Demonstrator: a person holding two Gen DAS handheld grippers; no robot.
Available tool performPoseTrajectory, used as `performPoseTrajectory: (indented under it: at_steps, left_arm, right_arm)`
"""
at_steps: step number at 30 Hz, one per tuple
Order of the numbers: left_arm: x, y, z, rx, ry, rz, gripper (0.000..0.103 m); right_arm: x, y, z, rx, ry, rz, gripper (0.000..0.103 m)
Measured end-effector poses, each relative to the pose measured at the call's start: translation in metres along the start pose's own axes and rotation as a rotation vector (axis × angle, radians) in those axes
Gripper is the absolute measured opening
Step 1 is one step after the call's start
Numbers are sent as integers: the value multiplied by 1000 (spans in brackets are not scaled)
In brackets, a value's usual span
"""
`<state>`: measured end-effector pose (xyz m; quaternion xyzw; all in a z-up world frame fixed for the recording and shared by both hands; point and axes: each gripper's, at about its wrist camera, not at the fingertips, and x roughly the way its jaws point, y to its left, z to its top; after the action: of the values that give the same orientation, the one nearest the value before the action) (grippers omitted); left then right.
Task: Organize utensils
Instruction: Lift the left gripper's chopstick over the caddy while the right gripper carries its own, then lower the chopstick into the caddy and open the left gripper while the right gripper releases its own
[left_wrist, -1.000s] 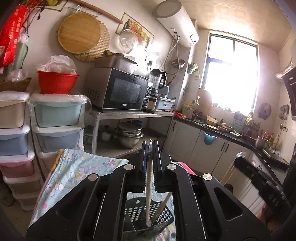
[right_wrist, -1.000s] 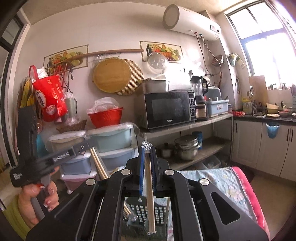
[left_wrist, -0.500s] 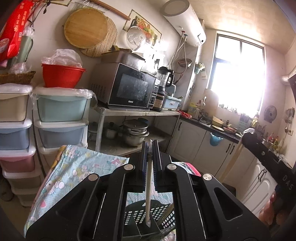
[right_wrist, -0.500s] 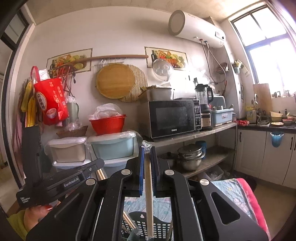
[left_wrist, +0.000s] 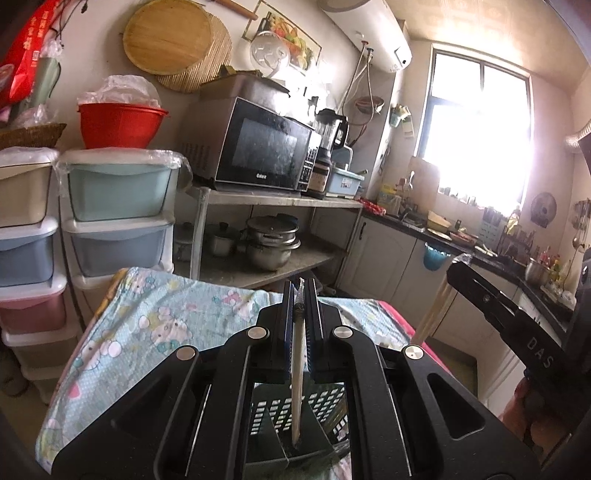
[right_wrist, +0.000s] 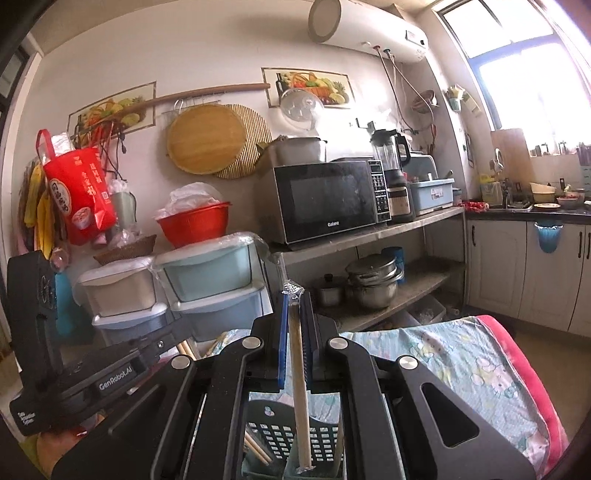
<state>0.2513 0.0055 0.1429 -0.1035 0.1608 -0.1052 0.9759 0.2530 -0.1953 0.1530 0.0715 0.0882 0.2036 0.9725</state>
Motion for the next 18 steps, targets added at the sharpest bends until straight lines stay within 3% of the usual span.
performPoseTrajectory:
  at_steps: [18]
  left_arm:
    - [14, 0, -33, 18, 68, -14, 3]
  right_arm:
    - [9, -11, -32, 21, 41, -27, 7]
